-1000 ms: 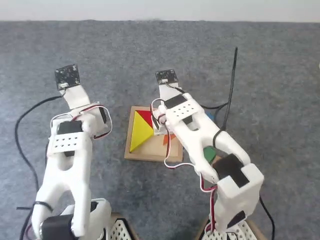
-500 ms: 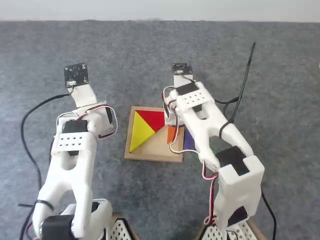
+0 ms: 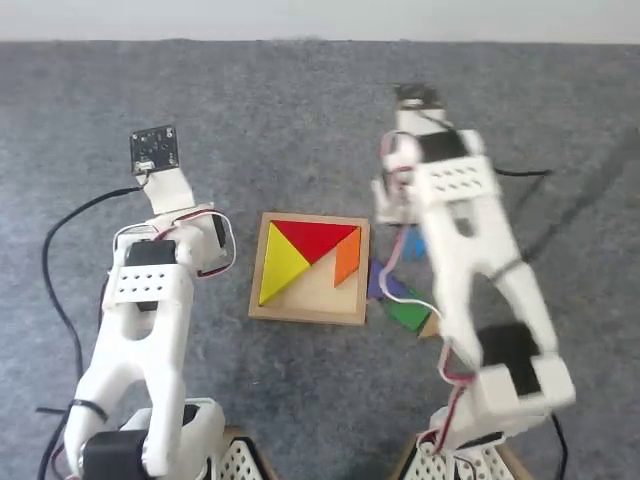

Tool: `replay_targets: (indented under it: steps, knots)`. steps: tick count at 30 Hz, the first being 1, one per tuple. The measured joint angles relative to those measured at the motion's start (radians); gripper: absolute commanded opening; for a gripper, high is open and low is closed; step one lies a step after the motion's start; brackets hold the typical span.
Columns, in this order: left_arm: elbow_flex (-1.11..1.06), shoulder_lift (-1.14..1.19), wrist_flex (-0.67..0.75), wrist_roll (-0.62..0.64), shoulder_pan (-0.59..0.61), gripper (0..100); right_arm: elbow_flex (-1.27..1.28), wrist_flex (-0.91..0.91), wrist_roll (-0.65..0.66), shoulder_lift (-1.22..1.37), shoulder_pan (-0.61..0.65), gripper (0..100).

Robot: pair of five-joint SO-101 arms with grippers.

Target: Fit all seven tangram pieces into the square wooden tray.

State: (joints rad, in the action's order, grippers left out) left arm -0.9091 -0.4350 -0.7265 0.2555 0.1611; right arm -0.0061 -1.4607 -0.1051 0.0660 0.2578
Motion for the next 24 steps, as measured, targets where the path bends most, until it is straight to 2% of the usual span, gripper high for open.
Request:
replay_targets:
  steps: [4, 9, 19, 24]
  knots:
    - [0.000, 0.002, 0.000, 0.000, 0.000, 2, 0.209, -0.005, 0.083, -0.150, -0.040, 10.1]
    - [0.000, 0.002, 0.000, -0.002, 0.000, 2, 0.462, 0.061, 0.109, -0.232, -0.048, 11.5]
    - [0.000, 0.002, 0.000, -0.005, 0.000, 2, 0.626, 0.005, 0.181, -0.354, -0.106, 12.0]
    - [0.000, 0.002, 0.000, -0.005, 0.000, 2, 0.744, 0.000, 0.284, -0.496, -0.077, 12.0]
